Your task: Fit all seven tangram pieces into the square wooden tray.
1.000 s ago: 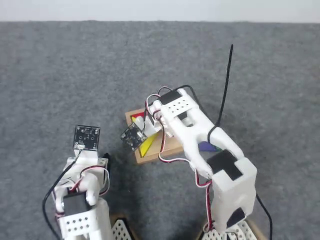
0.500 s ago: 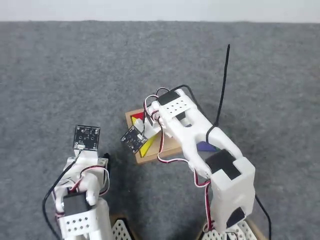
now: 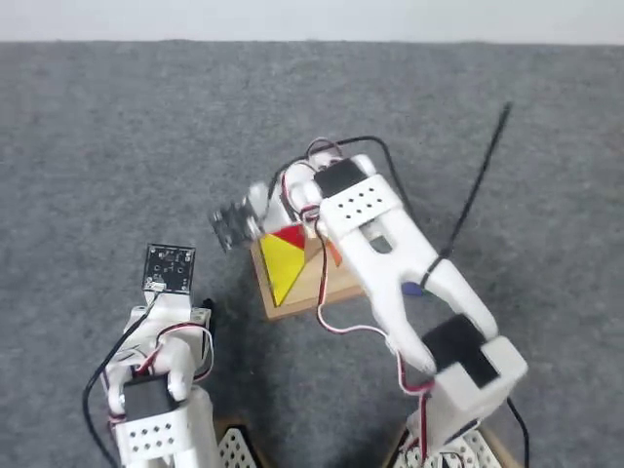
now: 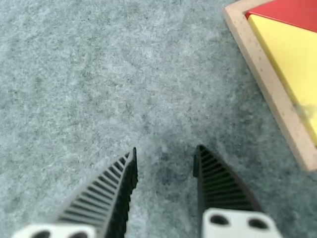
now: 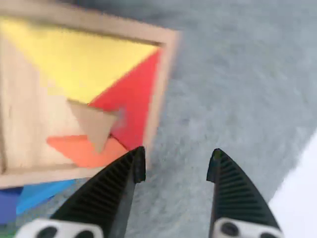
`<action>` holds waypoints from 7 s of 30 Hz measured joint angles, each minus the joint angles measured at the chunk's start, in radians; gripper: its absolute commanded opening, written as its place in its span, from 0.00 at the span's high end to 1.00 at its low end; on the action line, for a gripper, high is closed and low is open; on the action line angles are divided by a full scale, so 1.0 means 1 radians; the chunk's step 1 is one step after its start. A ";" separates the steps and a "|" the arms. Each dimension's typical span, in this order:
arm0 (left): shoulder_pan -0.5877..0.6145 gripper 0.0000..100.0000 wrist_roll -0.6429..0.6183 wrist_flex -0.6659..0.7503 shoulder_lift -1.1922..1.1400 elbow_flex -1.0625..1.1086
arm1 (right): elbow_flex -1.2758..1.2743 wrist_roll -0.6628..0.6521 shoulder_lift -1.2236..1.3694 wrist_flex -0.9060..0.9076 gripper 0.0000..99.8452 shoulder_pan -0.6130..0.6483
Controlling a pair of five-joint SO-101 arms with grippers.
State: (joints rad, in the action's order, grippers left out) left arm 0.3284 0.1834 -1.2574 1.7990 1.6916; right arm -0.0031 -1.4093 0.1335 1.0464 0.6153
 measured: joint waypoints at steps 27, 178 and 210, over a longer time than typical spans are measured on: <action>0.000 0.81 0.000 0.000 0.000 0.000 | -0.176 1.794 0.114 -0.141 0.79 -0.006; 0.000 0.81 0.000 0.000 0.000 0.000 | -0.399 1.327 -0.072 0.129 0.79 -0.422; 0.000 0.81 0.000 0.000 0.000 0.000 | -0.417 1.267 0.095 0.061 0.69 -0.431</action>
State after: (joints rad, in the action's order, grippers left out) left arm 0.3284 0.1834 -1.2574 1.7990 1.6916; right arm -0.4204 -0.1419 0.2286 1.1078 0.1841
